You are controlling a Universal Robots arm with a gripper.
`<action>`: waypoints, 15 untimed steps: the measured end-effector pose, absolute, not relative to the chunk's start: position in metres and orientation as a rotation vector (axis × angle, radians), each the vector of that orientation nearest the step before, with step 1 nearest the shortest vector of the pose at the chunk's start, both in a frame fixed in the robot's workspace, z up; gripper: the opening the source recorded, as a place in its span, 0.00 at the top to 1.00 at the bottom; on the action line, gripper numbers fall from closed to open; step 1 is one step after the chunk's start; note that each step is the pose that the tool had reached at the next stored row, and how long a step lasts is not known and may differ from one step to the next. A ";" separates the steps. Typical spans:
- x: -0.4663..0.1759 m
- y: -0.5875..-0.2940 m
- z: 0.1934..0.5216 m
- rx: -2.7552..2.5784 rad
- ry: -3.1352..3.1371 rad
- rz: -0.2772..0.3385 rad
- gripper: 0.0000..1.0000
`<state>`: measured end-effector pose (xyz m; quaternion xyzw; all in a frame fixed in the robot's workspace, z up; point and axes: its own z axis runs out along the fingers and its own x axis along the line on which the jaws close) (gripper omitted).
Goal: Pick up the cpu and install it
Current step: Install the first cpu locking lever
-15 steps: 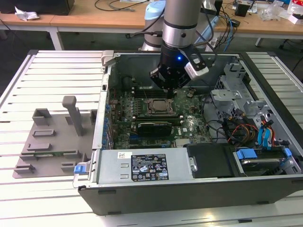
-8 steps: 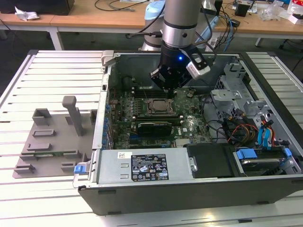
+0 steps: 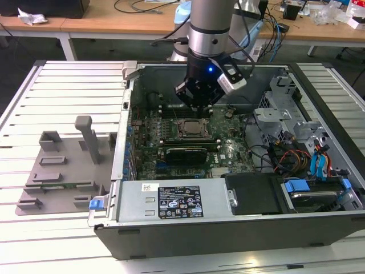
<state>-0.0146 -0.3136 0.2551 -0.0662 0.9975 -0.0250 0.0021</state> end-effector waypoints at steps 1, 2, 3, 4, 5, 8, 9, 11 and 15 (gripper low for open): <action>-0.017 -0.312 0.255 -0.207 3.129 -0.079 0.89; -0.022 -0.312 0.255 -0.207 3.128 -0.078 0.89; -0.029 -0.312 0.255 -0.207 3.127 -0.079 0.89; -0.035 -0.312 0.255 -0.207 3.127 -0.079 0.89; -0.044 -0.312 0.255 -0.207 3.126 -0.078 0.89; -0.061 -0.311 0.255 -0.207 3.126 -0.079 0.89; -0.064 -0.311 0.255 -0.207 3.126 -0.079 0.89; -0.074 -0.307 0.255 -0.207 3.126 -0.079 0.89; -0.087 -0.298 0.255 -0.205 3.126 -0.079 0.89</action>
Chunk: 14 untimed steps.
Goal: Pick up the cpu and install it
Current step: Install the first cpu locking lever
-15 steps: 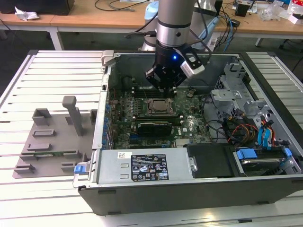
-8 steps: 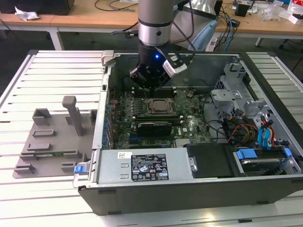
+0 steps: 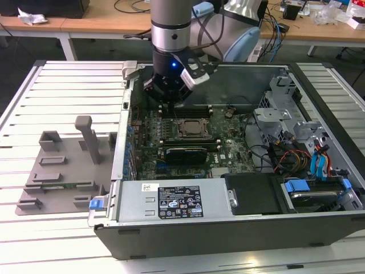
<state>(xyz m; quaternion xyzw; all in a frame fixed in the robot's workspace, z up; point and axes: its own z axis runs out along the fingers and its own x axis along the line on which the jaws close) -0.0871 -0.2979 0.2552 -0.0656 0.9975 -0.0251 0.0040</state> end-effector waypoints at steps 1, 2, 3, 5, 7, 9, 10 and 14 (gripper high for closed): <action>-0.089 -0.296 0.255 -0.206 3.126 -0.079 0.89; -0.091 -0.292 0.255 -0.205 3.126 -0.079 0.89; -0.092 -0.291 0.255 -0.205 3.126 -0.079 0.89; -0.095 -0.284 0.256 -0.205 3.124 -0.079 0.89; -0.096 -0.281 0.256 -0.205 3.123 -0.078 0.89; -0.097 -0.276 0.257 -0.205 3.123 -0.067 0.89; -0.097 -0.275 0.257 -0.205 3.123 -0.065 0.89; -0.087 -0.275 0.258 -0.205 3.123 -0.065 0.89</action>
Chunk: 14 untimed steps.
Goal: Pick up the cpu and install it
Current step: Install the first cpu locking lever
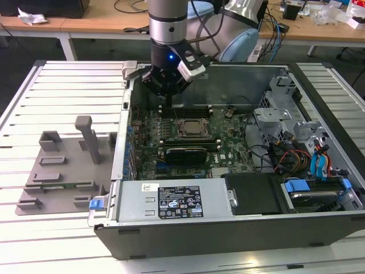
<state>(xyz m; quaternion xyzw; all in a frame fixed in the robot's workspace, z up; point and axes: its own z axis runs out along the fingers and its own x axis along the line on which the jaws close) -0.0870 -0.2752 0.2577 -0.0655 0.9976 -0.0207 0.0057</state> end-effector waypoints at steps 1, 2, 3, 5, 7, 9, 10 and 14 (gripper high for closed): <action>-0.085 -0.275 0.258 -0.205 3.123 -0.065 0.89; -0.084 -0.275 0.258 -0.205 3.123 -0.065 0.89; -0.082 -0.275 0.258 -0.205 3.123 -0.065 0.89; -0.079 -0.275 0.258 -0.205 3.124 -0.065 0.89; -0.074 -0.275 0.258 -0.205 3.125 -0.065 0.89; -0.068 -0.275 0.258 -0.205 3.127 -0.065 0.89; -0.065 -0.275 0.258 -0.206 3.128 -0.064 0.89; -0.053 -0.275 0.258 -0.206 3.130 -0.064 0.89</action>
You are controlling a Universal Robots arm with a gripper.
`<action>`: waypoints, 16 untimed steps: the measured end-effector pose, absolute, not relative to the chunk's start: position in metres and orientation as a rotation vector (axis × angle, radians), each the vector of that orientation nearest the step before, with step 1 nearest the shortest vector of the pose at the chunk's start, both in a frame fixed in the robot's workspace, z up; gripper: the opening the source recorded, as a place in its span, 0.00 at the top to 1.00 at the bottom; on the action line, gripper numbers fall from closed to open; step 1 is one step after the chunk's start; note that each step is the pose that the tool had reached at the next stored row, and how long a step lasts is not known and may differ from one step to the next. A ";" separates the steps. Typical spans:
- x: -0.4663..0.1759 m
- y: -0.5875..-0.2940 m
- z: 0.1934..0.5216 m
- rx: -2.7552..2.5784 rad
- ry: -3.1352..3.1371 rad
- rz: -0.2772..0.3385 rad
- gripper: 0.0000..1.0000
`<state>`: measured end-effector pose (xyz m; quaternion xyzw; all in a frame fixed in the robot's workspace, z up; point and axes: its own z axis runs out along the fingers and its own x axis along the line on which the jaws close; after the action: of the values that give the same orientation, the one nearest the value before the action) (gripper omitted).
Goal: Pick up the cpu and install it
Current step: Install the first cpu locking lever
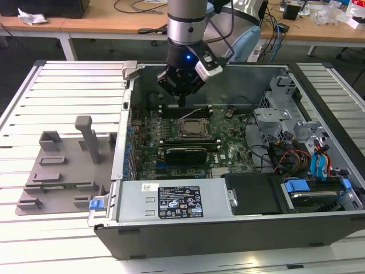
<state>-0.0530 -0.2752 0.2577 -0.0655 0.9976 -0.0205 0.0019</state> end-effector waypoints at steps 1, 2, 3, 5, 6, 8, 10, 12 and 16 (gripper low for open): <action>-0.052 -0.275 0.258 -0.206 3.130 -0.064 0.89; -0.051 -0.275 0.257 -0.205 3.131 -0.064 0.89; -0.051 -0.275 0.257 -0.201 3.131 -0.064 0.89; -0.051 -0.275 0.257 -0.165 3.133 -0.065 0.89; -0.051 -0.275 0.257 -0.114 3.136 -0.065 0.89; -0.051 -0.275 0.257 -0.077 3.138 -0.065 0.89; -0.051 -0.275 0.256 -0.075 3.138 -0.065 0.89; -0.051 -0.275 0.255 -0.074 3.138 -0.065 0.89; -0.051 -0.275 0.251 -0.073 3.138 -0.065 0.89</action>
<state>-0.0513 -0.2752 0.2507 -0.0233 0.9995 -0.0208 0.0010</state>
